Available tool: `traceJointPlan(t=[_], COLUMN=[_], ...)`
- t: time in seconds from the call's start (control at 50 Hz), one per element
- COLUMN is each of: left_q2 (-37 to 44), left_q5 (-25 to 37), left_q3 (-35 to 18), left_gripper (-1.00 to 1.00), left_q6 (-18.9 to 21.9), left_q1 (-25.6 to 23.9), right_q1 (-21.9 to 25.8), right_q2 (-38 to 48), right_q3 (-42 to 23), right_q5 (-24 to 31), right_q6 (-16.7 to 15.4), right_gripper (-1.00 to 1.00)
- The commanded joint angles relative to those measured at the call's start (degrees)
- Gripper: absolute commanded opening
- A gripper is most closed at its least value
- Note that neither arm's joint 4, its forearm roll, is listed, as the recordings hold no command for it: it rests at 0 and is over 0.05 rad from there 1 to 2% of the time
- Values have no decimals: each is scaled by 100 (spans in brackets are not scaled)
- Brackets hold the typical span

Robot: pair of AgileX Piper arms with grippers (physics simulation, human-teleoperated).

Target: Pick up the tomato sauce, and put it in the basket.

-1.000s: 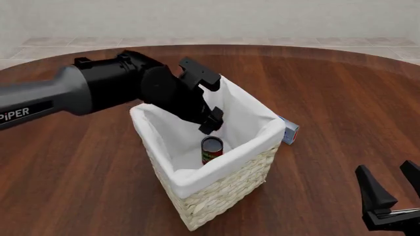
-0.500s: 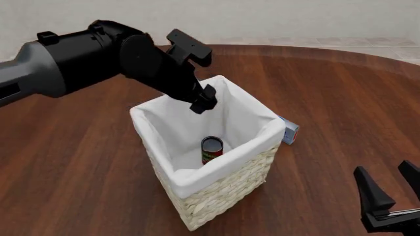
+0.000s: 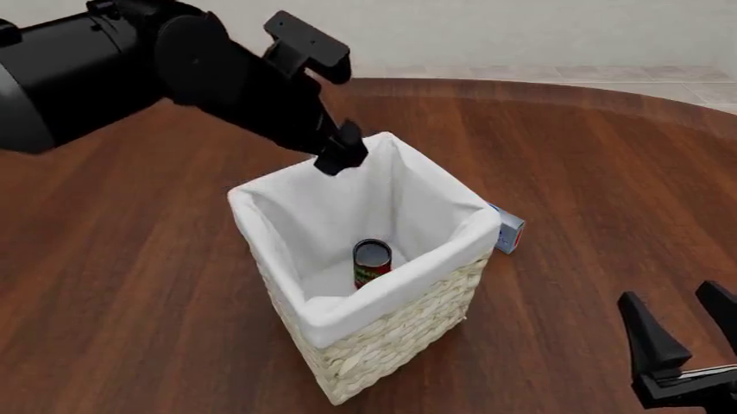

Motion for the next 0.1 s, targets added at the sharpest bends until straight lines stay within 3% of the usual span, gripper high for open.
traceJointPlan(t=[0.02, 0.1], left_q2=[-167, -191], left_q5=[144, 153], left_q3=[-112, -121], left_gripper=[100, 100], left_q6=[72, 99], left_q1=[41, 63], right_q1=[17, 22], right_q2=[-7, -22], right_q3=[0, 0], right_q5=[4, 20], right_q6=[-16, -22], right_gripper=[100, 100])
